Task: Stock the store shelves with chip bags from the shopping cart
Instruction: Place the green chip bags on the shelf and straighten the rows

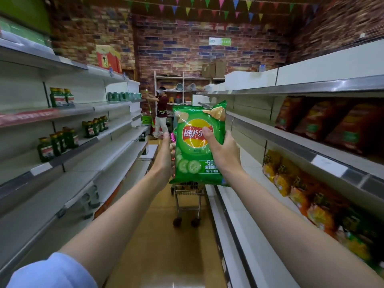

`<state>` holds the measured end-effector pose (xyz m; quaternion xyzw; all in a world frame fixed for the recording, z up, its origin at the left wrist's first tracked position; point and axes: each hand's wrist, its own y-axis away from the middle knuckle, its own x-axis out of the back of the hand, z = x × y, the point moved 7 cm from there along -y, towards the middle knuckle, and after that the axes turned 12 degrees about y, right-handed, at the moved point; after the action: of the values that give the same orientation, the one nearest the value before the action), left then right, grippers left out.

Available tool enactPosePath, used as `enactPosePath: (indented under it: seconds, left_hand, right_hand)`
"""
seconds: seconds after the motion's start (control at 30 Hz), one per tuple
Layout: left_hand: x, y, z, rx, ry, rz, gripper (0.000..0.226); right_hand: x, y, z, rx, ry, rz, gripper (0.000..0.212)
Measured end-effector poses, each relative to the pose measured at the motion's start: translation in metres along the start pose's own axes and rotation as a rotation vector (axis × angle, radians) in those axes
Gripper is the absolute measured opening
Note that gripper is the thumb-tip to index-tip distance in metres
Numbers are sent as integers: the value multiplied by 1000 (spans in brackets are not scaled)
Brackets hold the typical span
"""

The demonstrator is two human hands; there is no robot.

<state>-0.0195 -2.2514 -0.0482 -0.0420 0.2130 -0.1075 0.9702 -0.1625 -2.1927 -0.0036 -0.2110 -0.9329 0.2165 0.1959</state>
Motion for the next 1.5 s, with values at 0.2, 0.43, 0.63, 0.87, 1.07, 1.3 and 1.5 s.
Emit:
enactPosePath:
  seconds: [0.2, 0.43, 0.63, 0.87, 1.07, 1.3, 1.5]
  left_hand:
    - [-21, -126, 18, -84, -111, 2, 64]
    - [-23, -238, 14, -71, -145, 12, 67]
    - [-13, -332, -18, -44, -125, 6, 62]
    - [14, -459, -35, -38, -130, -42, 64]
    - [36, -577, -17, -21, -142, -217, 56]
    - [72, -684, -43, 31, -203, -261, 63]
    - [120, -765, -89, 56, -207, -161, 53]
  right_hand:
    - [-19, -130, 39, 12, -23, -12, 26]
    - [-62, -235, 89, -34, -12, -43, 118]
    - [-98, -298, 148, -67, -34, -84, 52]
    - [-149, -395, 196, -57, -1, -37, 70]
    - [-210, -509, 220, -49, 20, 17, 41]
    - [-288, -595, 274, -97, 23, 1, 35]
    - [-344, -644, 340, -193, 3, -131, 56]
